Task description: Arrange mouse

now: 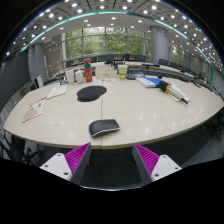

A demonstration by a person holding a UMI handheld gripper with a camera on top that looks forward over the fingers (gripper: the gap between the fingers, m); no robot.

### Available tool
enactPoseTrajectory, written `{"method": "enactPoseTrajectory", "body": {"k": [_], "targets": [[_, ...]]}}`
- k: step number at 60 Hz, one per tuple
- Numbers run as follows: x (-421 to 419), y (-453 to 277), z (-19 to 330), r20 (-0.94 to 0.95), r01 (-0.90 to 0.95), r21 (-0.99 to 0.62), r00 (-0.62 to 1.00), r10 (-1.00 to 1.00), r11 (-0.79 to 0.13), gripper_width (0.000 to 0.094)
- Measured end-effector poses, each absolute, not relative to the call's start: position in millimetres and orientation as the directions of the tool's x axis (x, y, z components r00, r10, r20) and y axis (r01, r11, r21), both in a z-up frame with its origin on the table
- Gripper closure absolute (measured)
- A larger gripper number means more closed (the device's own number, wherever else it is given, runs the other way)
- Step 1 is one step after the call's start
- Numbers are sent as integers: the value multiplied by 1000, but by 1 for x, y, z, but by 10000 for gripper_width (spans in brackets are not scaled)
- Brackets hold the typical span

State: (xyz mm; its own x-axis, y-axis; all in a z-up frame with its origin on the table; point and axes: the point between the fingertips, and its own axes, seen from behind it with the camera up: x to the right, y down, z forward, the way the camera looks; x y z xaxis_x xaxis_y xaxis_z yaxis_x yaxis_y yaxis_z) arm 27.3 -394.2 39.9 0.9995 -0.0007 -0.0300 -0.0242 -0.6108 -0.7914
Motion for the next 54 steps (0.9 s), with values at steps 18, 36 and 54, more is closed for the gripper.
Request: {"method": "enactPoseTrajectory", "body": {"k": [18, 36, 54], "targets": [[-19, -315, -8, -24, -3, -775, 999, 25, -632, 87], [-38, -265, -11, -35, -13, -773, 999, 22, -634, 88], [-40, -235, -13, 20, 30, -780, 1000, 24, -625, 469]]}}
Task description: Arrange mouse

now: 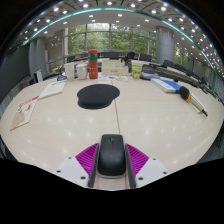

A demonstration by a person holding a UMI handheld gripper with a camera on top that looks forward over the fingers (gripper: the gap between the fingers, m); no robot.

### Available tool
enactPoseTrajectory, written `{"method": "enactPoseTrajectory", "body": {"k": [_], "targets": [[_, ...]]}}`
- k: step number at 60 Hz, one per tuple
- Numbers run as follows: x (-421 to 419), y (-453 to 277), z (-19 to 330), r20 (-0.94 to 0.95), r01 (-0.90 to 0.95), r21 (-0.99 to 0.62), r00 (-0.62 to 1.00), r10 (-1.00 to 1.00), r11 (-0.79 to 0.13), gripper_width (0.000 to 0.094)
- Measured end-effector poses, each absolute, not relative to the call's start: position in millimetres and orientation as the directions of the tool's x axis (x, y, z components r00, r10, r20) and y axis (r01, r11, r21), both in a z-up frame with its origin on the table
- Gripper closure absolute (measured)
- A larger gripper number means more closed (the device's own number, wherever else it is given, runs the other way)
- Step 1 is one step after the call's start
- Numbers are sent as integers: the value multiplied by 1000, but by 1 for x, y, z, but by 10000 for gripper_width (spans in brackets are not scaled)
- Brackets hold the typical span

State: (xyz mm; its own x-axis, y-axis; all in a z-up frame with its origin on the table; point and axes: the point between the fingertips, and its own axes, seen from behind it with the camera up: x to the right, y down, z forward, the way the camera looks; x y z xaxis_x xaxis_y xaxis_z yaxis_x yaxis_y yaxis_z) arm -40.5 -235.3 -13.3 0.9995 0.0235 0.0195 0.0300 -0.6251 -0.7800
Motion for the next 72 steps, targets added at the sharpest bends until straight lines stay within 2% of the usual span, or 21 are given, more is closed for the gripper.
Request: {"method": "enactPoseTrajectory", "body": {"k": [11, 17, 30, 34, 39, 47, 62, 72], "targets": [[-42, -234, -13, 26, 62, -764, 998, 65, -643, 580], [-45, -228, -1, 16, 72, -768, 995, 94, -637, 620], [-57, -137, 91, -22, 45, -855, 992, 121, -516, 620], [-65, -94, 113, -33, 35, -875, 991, 130, -484, 621], [-74, -42, 124, -39, 29, -888, 990, 139, -459, 622], [-90, 23, 106, -59, 23, -869, 987, 149, -495, 622], [-112, 82, 26, -31, 81, -804, 984, 178, -589, 612], [-114, 87, -11, -56, 62, -744, 986, 155, -665, 470]]}}
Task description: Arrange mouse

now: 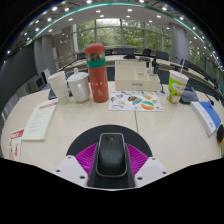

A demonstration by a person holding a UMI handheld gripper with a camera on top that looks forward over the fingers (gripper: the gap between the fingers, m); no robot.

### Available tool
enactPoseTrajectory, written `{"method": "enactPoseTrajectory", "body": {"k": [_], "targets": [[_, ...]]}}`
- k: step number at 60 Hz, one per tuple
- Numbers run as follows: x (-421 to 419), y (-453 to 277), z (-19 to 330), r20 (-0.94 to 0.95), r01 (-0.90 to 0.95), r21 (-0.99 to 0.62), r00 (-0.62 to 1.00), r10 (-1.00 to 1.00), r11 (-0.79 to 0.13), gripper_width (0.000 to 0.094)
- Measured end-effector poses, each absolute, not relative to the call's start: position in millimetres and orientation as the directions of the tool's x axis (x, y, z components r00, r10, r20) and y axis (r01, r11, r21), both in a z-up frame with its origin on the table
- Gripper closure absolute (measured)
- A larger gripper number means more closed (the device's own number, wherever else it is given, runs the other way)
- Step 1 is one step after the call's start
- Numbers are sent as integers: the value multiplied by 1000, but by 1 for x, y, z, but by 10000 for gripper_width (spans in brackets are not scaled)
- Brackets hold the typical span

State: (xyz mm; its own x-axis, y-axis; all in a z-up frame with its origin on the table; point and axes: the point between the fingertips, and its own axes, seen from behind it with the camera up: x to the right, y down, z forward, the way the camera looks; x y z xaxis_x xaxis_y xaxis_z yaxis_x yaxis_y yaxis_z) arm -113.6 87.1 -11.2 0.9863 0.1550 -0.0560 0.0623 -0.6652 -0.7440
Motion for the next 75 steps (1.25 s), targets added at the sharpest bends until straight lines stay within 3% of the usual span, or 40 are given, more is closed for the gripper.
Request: {"method": "enactPoseTrajectory", "body": {"k": [3, 7, 8, 10, 19, 31, 41, 58, 75], "targets": [[-114, 87, -4, -54, 65, -759, 985, 162, -647, 406], [-113, 84, 6, -42, 81, -761, 984, 173, -644, 97], [-112, 82, 9, -38, 85, -762, 984, 175, -643, 64], [-110, 77, 16, -27, 94, -762, 984, 177, -641, 106], [-95, 35, 64, 20, 121, -770, 986, 165, -627, 79], [-83, -65, 144, 43, 128, -796, 987, 155, -592, 77], [-81, -163, 190, 34, 99, -810, 992, 121, -579, 80], [-91, -274, 221, 37, 70, -823, 997, 70, -563, 80], [-100, -297, 235, 48, 79, -846, 996, 73, -528, 79]]}}
